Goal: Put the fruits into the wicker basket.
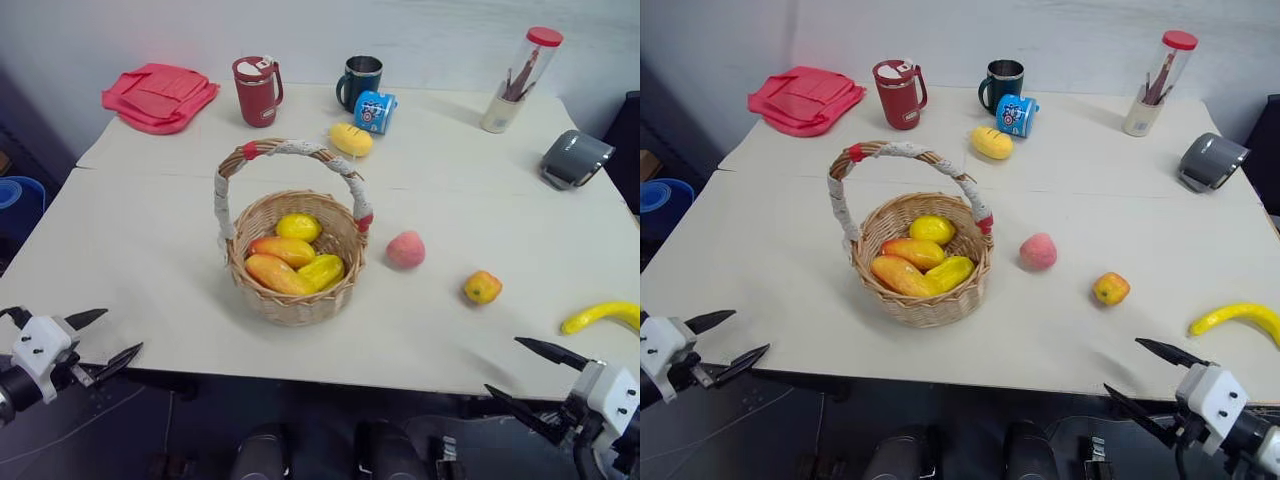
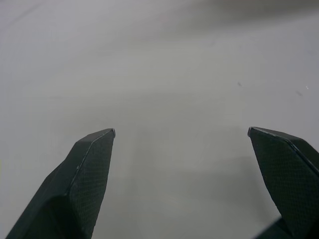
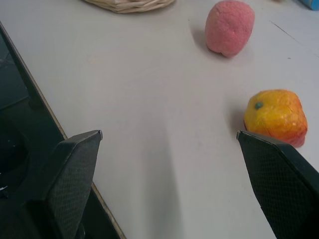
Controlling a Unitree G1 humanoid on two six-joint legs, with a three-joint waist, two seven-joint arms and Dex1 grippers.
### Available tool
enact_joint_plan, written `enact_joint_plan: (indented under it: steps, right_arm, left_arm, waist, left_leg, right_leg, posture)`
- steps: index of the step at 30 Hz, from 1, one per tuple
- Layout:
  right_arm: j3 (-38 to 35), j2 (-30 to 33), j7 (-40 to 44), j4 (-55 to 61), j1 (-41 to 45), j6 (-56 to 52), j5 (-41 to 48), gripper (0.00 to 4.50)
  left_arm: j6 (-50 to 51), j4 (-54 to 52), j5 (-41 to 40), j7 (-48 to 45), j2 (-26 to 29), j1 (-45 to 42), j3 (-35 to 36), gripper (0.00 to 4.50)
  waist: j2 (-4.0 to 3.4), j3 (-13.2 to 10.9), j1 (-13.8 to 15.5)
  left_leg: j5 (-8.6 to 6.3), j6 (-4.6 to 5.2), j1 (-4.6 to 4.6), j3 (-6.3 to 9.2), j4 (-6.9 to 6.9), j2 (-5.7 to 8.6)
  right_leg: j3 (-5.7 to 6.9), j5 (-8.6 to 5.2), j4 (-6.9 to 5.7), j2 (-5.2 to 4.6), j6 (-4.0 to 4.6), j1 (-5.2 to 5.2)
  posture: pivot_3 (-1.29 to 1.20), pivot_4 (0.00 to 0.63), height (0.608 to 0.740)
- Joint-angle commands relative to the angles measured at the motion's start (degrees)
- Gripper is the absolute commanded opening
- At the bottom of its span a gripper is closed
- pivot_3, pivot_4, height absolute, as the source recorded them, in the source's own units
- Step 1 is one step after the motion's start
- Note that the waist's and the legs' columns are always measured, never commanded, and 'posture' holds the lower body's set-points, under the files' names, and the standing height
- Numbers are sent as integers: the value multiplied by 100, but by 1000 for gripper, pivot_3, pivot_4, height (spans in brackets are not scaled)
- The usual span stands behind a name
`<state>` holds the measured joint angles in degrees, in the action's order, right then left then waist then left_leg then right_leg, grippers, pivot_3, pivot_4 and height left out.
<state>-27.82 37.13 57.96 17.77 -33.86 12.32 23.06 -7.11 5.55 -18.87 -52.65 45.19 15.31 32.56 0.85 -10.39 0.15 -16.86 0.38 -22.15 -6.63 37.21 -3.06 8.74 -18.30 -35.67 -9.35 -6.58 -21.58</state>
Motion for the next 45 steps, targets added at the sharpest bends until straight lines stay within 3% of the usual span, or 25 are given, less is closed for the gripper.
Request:
enact_joint_plan:
  steps: [1,12,15,18,22,28,33,38,41,45]
  right_arm:
    - [5,-30,0,7,10,73,34,4469]
    - [-60,-9,-65,-231,234,12,167,4469]
    - [32,439,113,71,561,-624,443,4469]
    - [176,708,-219,279,1473,-1451,897,4469]
    - [1467,1169,-712,-14,3959,-3288,773,4469]
    - [2867,109,-1558,-1683,6568,-4279,-103,4469]
    - [3410,-271,-1367,-2898,7401,-4640,-496,4469]
    - [3629,-370,-1105,-3920,7812,-4352,-906,4469]
    - [3646,-346,-485,-3899,7806,-4338,-776,3875]
    - [3443,-116,154,-3578,7666,-4041,-674,2741]
  left_arm:
    - [138,-248,-162,-9,68,7,79,4500]
    - [1088,-873,-955,-672,145,188,99,4500]
    - [1768,-1250,-1345,-780,294,140,110,4500]
    - [2165,-1681,-1676,-815,431,-102,82,4500]
    - [2983,-2574,-2389,-802,648,-623,-242,4500]
    - [3230,-3001,-2457,-419,436,-1226,-640,4500]
    - [3308,-3188,-2521,-251,319,-1109,-433,4500]
    - [3263,-3315,-2481,-210,226,-900,-350,4500]
    - [3259,-3346,-2507,-202,204,-830,-271,4500]
    - [3308,-3341,-2559,-272,219,-774,-216,4500]
  waist:
    - [0,0,-3]
    - [1,1,-21]
    - [0,0,-24]
    - [-1,0,-44]
    - [-8,-5,-119]
    - [-20,-9,-151]
    - [-20,-9,-163]
    - [-20,-9,-169]
    - [-20,-9,-174]
    - [-20,-9,-174]
  left_leg:
    - [0,0,0,0,0,0]
    - [-3,-1,4,-9,2,-1]
    - [-3,0,4,-9,7,-3]
    - [-3,-1,6,-9,8,-6]
    - [-2,-5,8,-15,17,-13]
    - [23,-57,-3,-16,3,4]
    - [23,-55,-81,-27,19,13]
    - [21,-50,-95,-45,40,11]
    - [22,-48,-101,-45,65,-4]
    - [22,-49,-93,-44,76,-16]
  right_leg:
    - [0,0,0,0,0,0]
    - [-5,0,-1,4,0,-1]
    - [-10,0,-5,4,0,-1]
    - [-13,0,-9,7,0,-2]
    - [-25,1,-20,13,1,-6]
    - [-34,-6,-34,49,16,-18]
    - [-53,-2,-42,51,11,-95]
    - [-52,0,-40,55,6,-97]
    - [-59,4,-45,66,-2,-96]
    - [-79,5,-72,75,-2,-104]
  posture:
    - [0,150,740]
    - [0,150,740]
    - [0,150,740]
    - [0,150,740]
    - [0,150,740]
    - [0,150,740]
    - [0,150,740]
    - [0,150,740]
    - [0,150,740]
    - [0,150,740]
